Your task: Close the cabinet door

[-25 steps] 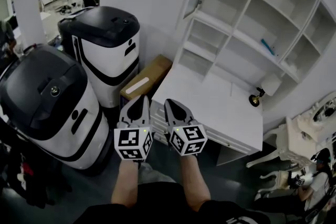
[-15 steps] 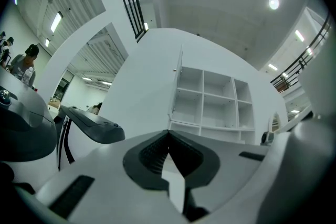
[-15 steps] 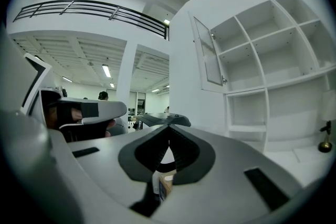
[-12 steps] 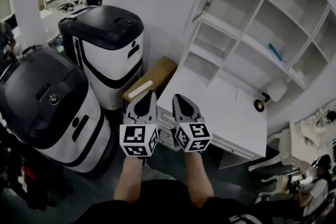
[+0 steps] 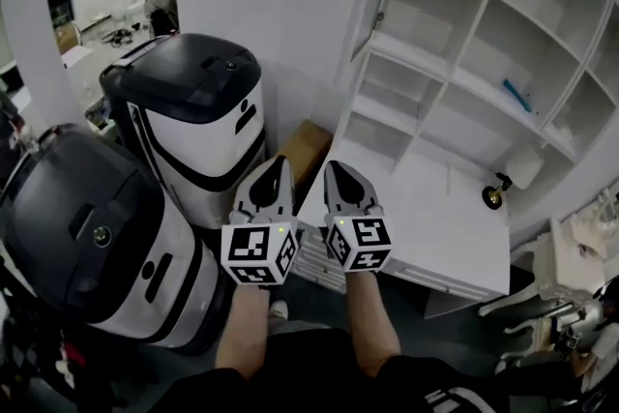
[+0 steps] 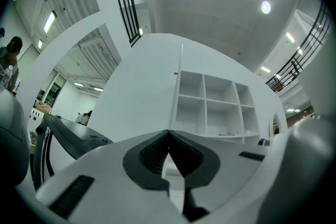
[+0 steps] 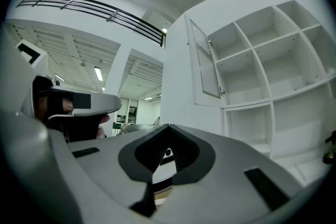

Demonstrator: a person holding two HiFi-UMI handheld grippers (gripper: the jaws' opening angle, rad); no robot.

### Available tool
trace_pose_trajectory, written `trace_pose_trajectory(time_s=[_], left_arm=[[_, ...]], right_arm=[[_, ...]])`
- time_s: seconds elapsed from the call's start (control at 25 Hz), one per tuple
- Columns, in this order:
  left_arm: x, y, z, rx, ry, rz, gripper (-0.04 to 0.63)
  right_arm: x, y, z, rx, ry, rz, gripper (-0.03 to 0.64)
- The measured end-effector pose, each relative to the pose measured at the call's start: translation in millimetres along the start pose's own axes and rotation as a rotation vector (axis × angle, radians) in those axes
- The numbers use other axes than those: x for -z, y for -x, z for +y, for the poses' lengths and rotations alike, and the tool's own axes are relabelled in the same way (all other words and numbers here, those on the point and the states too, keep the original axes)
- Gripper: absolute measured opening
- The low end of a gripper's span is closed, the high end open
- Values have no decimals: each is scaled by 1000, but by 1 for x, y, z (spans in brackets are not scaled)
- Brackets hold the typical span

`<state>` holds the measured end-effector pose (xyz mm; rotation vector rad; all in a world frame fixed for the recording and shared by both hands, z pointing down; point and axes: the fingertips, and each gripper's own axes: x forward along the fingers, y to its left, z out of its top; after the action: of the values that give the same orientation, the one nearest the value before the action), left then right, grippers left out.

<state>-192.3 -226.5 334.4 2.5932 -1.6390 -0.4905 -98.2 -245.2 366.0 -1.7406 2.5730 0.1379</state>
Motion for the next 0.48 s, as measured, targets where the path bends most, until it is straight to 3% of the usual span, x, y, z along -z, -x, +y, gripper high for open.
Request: trace_pose_trajectory(time_s=[0.2,0.48], left_arm=[[-15,-37,10,34,-9,-21,12],[-28,-90,7,150,-42,-38,12]], right_arm=[[-26,-24,-28,62,38,-60,19],[-52,-41,-73,149,77,-105,20]])
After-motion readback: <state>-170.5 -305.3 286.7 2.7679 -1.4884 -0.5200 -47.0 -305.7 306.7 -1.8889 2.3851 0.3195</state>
